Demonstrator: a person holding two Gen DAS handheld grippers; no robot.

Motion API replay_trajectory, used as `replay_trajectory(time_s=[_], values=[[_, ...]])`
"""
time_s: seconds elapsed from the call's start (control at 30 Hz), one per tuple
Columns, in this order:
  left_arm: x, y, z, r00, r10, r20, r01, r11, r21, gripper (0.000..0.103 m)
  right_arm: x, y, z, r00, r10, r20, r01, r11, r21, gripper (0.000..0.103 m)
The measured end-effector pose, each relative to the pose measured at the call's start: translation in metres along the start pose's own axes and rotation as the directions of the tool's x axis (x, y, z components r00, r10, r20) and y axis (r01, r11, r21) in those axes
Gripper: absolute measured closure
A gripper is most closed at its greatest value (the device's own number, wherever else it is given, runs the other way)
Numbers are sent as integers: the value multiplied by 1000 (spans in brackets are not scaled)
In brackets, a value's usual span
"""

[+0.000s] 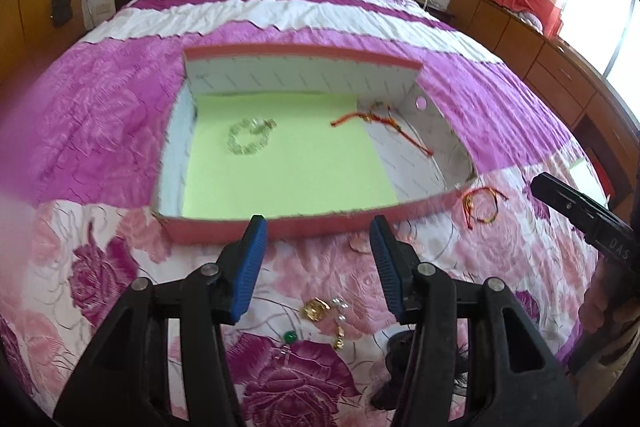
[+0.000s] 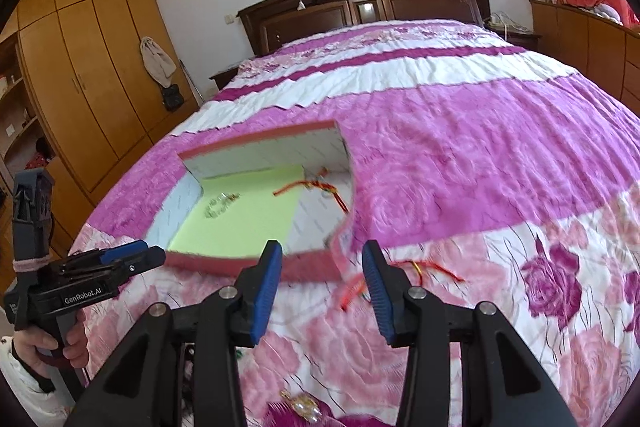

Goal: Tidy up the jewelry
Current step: 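Withdraw both open tools from the box toward the remaining jewelry, then grasp the pink pig-head hair clip with the left tool while the right tool grasps the rainbow string bracelet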

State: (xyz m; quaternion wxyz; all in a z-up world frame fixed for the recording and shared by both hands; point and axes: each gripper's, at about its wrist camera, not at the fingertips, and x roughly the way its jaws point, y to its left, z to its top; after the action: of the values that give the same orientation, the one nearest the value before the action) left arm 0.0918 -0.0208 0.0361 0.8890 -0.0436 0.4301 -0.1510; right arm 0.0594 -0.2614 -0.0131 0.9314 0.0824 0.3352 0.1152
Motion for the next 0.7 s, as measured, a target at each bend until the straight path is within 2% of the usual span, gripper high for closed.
replay_trajectory(time_s=[0.2,0.47,0.7], values=[[17,-17,-8,998,-38,-58,39,999,29,57,-1,-19,-14,1000,-18,-20,18,999,43,58],[46,-40,-17,987,-63,-145,75,994,80,46,-2,-39,-25,999,-32,-33,35,995,88,58],[69,-45,-13,980,-62,-189,76,995,65,41,1,-52,-33,999,-29,-45,34,991,126,58]])
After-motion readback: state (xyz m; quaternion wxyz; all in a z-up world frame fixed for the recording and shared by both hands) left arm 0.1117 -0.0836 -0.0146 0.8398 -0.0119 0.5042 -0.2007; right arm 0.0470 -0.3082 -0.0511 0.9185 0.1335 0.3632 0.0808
